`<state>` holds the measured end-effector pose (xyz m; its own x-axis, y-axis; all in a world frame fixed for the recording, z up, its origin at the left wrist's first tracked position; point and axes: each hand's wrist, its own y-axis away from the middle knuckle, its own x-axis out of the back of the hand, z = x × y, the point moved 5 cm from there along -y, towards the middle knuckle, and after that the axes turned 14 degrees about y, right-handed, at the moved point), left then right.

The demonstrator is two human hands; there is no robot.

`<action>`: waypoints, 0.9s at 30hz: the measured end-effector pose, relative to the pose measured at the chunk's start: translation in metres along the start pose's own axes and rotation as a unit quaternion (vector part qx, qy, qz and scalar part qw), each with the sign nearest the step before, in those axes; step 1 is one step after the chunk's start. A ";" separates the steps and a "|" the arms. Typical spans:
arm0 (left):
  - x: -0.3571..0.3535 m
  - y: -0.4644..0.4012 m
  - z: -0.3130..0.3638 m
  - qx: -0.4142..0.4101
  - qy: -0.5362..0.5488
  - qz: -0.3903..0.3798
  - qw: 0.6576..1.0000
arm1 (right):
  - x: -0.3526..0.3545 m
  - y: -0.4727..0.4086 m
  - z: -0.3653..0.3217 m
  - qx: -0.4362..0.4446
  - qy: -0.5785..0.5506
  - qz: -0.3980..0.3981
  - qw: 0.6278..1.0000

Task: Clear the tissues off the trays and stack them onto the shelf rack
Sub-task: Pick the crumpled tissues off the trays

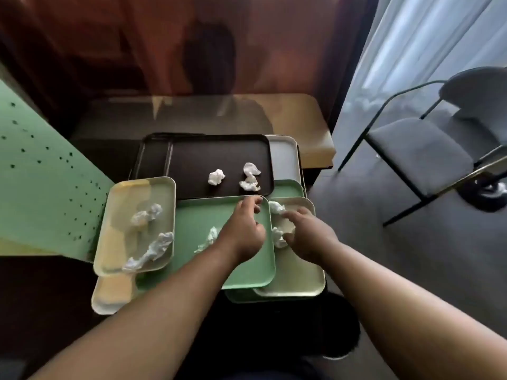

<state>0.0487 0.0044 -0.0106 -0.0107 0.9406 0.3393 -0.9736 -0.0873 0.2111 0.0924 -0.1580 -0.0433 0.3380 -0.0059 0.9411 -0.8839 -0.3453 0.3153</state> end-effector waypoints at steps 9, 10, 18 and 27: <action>-0.019 -0.008 -0.015 0.047 0.013 -0.037 0.998 | -0.023 -0.003 0.009 -0.042 -0.065 -0.009 0.997; -0.020 -0.009 -0.014 0.045 0.017 -0.045 0.998 | -0.017 -0.003 0.011 -0.062 -0.134 0.021 0.989; -0.016 -0.018 -0.010 0.021 0.068 -0.060 0.996 | 0.020 -0.005 -0.008 -0.074 -0.562 0.056 0.822; 0.012 -0.016 -0.019 0.053 0.102 0.074 0.991 | -0.011 -0.045 0.004 -0.122 -0.223 -0.009 0.967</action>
<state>0.0598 0.0237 -0.0270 -0.2078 0.9609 0.1831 -0.9286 -0.2526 0.2718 0.1299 -0.1465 -0.0680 0.4115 -0.4244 0.8065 -0.9083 -0.1180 0.4013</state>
